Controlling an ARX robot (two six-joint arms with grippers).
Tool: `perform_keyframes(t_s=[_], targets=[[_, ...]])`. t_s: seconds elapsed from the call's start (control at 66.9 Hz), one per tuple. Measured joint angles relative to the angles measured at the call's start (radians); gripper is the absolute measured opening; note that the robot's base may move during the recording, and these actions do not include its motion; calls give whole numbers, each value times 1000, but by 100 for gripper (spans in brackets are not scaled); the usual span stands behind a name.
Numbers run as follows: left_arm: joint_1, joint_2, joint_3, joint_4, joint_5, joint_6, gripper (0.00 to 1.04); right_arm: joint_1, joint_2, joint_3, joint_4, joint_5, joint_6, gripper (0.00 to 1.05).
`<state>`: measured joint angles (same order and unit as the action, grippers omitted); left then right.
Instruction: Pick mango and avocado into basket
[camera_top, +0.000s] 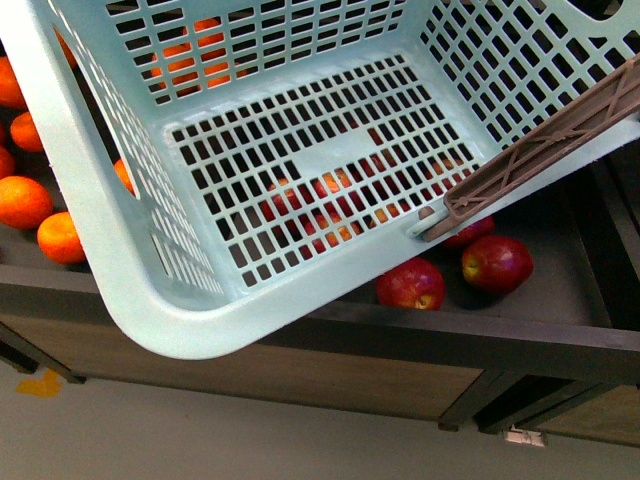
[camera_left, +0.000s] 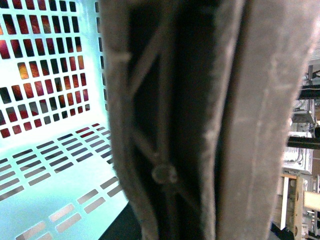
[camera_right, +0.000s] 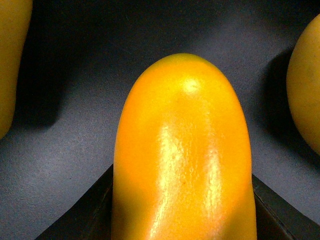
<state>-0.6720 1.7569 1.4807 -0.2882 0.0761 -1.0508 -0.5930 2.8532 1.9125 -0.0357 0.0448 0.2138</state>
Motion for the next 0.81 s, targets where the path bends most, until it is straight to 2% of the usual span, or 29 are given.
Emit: perform_keyframes(t_s=[0.239, 0.523, 0.717, 0.807], targets=[[0, 0, 0, 0, 0, 0, 15, -3, -158, -227, 140, -117, -6, 54], [0, 0, 0, 0, 0, 0, 15, 18, -644, -639, 321, -309, -55, 54], [0, 0, 0, 0, 0, 0, 15, 97, -1006, -891, 335, -426, -42, 54], [0, 0, 0, 0, 0, 0, 15, 153, -1149, -961, 327, -441, -22, 54]])
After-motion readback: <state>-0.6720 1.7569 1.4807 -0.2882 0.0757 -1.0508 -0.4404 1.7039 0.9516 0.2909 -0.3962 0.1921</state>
